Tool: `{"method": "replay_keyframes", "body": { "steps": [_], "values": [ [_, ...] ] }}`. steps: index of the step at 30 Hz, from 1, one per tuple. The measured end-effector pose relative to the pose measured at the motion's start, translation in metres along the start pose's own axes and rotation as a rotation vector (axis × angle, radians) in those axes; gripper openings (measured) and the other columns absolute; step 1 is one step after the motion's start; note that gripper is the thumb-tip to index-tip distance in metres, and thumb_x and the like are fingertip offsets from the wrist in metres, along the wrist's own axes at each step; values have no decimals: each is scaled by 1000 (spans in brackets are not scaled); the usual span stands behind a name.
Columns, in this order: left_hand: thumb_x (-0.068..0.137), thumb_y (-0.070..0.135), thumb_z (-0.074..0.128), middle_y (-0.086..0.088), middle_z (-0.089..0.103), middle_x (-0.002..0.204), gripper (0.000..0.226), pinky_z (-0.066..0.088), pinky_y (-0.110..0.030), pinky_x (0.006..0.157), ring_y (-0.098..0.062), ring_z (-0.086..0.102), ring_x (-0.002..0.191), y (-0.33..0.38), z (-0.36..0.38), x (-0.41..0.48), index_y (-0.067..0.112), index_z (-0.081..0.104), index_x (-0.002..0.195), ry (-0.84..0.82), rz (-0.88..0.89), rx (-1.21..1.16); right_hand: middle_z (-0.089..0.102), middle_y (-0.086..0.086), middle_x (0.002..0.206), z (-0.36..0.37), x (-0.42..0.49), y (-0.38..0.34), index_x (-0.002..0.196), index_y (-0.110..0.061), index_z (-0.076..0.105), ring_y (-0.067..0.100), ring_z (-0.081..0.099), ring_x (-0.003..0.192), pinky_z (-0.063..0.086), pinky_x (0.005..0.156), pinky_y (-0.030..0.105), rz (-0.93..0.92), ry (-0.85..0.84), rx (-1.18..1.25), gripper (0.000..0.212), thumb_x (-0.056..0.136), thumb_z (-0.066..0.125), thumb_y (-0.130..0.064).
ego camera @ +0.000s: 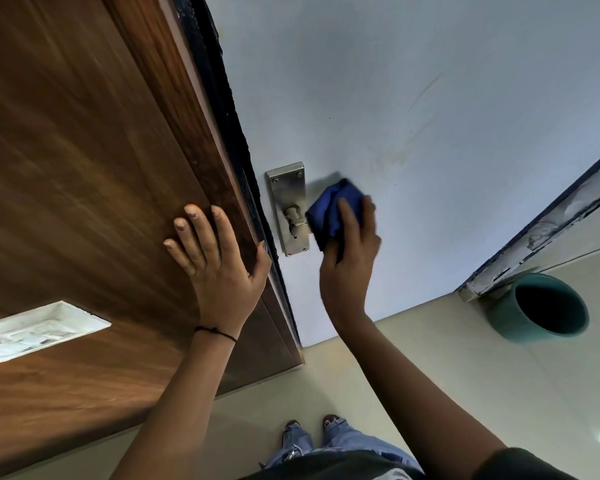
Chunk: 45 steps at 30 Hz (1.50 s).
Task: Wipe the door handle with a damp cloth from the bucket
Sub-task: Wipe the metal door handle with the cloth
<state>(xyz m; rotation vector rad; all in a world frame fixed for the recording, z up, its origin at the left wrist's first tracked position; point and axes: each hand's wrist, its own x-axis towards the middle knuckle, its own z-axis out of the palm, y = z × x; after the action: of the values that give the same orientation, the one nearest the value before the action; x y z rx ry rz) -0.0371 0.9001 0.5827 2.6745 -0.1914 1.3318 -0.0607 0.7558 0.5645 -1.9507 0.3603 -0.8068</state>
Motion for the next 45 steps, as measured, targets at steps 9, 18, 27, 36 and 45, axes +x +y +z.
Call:
{"method": "replay_keyframes", "body": {
  "steps": [9,18,27,36,45],
  "values": [
    [84,35,60,-25,14,140,80,-16,-38,115,-15,-28,141,-1,1,0,3,14,141,7,6,-36,60,11,135,0,8,-5,132,-14,57,36,64,103,57,59,35,-462,-223,-513,53,80,52,-5],
    [82,35,62,-21,-1,151,82,-17,-38,115,-15,-29,141,-1,1,-1,4,13,141,1,30,-21,53,-1,135,-45,59,36,133,-24,45,28,56,97,42,61,30,-109,-221,-516,60,79,53,-1],
    [85,36,55,-23,16,140,80,-17,-39,115,-21,-26,143,-2,5,-2,5,8,142,16,44,0,64,7,89,-23,46,17,107,-9,52,18,65,76,55,64,32,609,-224,488,32,82,44,9],
    [84,34,59,-27,17,139,81,-16,-39,115,-46,16,126,-2,5,-1,2,12,142,37,89,-32,69,5,94,15,10,-12,107,-14,58,21,69,86,60,75,37,704,-409,625,30,88,44,5],
    [84,28,60,-38,31,138,76,2,-56,110,-49,17,127,0,1,-4,-6,22,141,-2,77,-39,57,13,126,-11,2,0,136,-8,41,17,55,98,47,76,21,407,-611,34,44,92,49,-7]
  ]
}}
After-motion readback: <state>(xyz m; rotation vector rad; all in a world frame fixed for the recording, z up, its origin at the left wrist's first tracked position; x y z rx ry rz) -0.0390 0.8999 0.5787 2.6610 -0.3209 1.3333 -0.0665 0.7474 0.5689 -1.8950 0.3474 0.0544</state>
